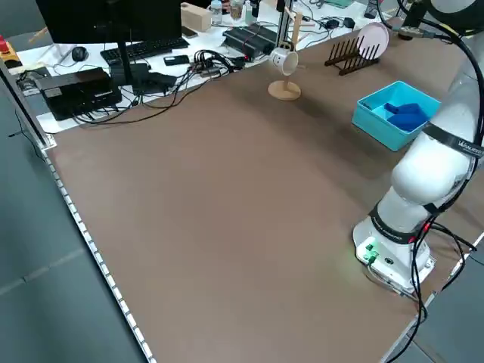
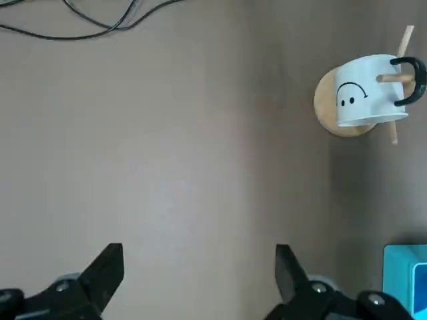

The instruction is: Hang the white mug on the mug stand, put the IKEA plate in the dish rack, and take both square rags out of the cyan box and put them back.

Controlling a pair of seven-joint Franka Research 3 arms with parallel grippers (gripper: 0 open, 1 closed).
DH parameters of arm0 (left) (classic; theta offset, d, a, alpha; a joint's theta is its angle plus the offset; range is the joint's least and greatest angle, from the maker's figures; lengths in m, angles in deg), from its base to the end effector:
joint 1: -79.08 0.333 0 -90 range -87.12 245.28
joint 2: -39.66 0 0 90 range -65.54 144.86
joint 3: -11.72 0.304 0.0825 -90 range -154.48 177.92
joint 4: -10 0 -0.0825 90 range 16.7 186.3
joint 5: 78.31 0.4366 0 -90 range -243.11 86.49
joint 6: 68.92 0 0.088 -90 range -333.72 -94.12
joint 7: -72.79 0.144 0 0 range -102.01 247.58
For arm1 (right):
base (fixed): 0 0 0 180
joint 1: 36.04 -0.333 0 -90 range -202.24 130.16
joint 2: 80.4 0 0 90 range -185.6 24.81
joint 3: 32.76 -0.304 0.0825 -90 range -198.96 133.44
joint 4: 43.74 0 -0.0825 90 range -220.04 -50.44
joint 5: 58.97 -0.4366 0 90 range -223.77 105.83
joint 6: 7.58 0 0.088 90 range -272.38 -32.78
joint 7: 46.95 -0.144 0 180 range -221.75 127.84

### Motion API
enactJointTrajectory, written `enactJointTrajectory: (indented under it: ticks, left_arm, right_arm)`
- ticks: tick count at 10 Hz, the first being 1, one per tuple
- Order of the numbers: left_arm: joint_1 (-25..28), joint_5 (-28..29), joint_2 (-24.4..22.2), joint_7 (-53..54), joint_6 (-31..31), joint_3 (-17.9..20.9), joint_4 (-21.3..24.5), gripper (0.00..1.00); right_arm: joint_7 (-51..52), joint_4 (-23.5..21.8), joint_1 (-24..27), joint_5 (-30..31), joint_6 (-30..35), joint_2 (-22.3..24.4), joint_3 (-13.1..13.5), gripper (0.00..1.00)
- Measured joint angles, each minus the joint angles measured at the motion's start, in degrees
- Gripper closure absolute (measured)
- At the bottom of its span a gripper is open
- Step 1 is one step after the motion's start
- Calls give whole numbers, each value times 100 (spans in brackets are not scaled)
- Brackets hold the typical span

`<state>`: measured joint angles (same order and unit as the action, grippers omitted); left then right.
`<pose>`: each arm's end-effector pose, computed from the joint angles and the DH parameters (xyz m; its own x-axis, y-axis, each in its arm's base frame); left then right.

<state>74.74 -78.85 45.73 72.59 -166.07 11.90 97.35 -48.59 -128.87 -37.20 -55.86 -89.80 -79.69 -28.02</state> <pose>0.6503 -0.0486 0.5449 0.9956 -0.0678 0.0650 -0.0685 -0.9976 0.0093 0.5859 -0.0453 0.6155 0.9945 -0.0982 -0.0367 -0.0961 -0.9939 0.0540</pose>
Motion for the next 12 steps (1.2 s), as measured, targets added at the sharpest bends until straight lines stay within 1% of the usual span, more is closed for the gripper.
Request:
enactJointTrajectory:
  ticks: [2, 3, 6, 8, 10, 12]
  left_arm:
    - [0, 0, 0, 0, 52, 0, 0, 0]
    - [1, 0, 0, 0, 54, 0, 0, 0]
    - [5, 0, 0, 0, 55, 2, -3, 0]
    - [4, 0, 0, -1, 55, 2, -4, 0]
    - [-4, 0, 0, -2, 55, -3, -4, 0]
    - [-10, 0, 0, -3, 55, -11, -5, 0]
  right_arm:
    - [7, -13, -71, -13, 27, 0, -28, 1]
    - [8, -15, -199, -26, 85, 0, -40, 1]
    - [-324, -26, -916, -39, 304, 0, -64, 1]
    - [-371, -57, -1170, -202, 501, 2, -72, 1]
    - [-485, -268, -1464, -441, 467, -2, -75, 1]
    - [-708, -635, -1919, -463, 116, -6, -84, 1]
